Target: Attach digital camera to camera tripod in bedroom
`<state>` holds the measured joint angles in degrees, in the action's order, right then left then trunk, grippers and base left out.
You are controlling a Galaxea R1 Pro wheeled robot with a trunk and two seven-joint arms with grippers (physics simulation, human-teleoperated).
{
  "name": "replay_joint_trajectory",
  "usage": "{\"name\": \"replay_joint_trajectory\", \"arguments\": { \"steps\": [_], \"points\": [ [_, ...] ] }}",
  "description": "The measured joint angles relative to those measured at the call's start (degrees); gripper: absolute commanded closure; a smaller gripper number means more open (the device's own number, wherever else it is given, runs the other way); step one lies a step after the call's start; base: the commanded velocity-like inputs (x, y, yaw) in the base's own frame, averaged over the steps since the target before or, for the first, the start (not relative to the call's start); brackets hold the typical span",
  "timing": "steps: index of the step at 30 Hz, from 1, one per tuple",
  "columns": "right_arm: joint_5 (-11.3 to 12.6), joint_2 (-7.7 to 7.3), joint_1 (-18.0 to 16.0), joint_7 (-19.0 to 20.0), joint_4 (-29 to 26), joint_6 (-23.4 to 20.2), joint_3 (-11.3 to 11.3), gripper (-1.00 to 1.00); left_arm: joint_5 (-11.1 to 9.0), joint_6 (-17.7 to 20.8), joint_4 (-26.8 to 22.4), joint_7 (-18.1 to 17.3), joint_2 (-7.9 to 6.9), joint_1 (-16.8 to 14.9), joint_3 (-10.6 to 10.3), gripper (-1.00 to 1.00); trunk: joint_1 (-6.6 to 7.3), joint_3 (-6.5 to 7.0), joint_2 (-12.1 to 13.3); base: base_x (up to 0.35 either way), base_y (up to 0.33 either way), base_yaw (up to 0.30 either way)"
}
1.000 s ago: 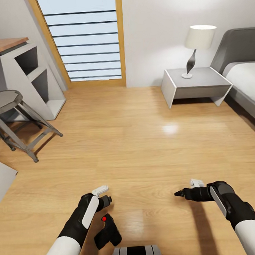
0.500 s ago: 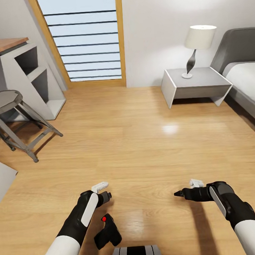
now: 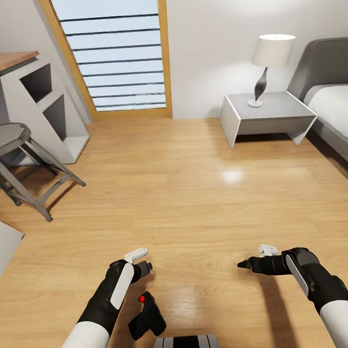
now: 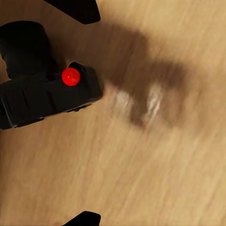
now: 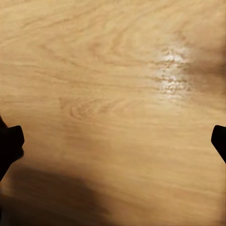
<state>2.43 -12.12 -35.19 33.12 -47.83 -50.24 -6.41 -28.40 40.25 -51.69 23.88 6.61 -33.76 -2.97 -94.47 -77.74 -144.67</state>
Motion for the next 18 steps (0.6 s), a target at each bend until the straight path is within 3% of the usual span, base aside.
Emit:
{"name": "replay_joint_trajectory", "arguments": {
  "steps": [18],
  "points": [
    [0.0, 0.03, 0.0, 0.0, 0.1, 0.0, 0.0, -1.00, 0.1, 0.0, 0.0, 0.2, 0.00, 0.0, 0.0, -1.00, 0.00, 0.00, 0.0, -0.036, 0.023, 0.000]
  ]
}}
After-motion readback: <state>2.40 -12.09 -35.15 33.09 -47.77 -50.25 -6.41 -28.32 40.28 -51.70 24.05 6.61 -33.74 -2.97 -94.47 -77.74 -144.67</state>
